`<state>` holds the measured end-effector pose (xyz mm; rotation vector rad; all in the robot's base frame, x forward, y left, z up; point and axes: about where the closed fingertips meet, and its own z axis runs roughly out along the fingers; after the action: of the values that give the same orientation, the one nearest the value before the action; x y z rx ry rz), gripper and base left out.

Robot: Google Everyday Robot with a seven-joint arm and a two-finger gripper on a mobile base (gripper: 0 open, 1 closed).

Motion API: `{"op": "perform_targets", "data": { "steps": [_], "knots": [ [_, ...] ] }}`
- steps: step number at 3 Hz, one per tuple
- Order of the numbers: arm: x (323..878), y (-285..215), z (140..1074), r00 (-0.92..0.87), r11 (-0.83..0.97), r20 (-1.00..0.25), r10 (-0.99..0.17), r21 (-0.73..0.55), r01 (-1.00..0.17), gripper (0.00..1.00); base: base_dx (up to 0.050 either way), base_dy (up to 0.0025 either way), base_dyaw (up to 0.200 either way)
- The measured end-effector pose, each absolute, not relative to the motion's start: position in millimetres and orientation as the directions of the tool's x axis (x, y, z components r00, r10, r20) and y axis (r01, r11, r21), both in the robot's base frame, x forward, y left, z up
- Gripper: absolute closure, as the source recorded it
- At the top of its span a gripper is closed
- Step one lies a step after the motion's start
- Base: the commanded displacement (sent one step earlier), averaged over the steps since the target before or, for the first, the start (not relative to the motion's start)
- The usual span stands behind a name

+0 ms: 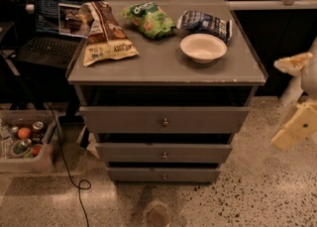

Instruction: Open bottom drawer

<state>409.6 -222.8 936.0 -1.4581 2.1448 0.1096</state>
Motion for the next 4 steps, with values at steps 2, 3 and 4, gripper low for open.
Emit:
{"op": "perform_targets", "data": {
  "steps": [2,3,4],
  "knots": [
    [403.0,-195.7,886.9,-0.232,0.383,-0.639,-0.734,-0.108,-0.917,0.00,0.000,0.00000,0.000],
    [403.0,-195.7,886.9,-0.232,0.383,-0.639,-0.734,-0.108,-0.917,0.00,0.000,0.00000,0.000],
    [397.5,-193.7,865.6,-0.283,0.424,-0.630,-0.724,-0.082,-0.902,0.00,0.000,0.00000,0.000]
  ]
}}
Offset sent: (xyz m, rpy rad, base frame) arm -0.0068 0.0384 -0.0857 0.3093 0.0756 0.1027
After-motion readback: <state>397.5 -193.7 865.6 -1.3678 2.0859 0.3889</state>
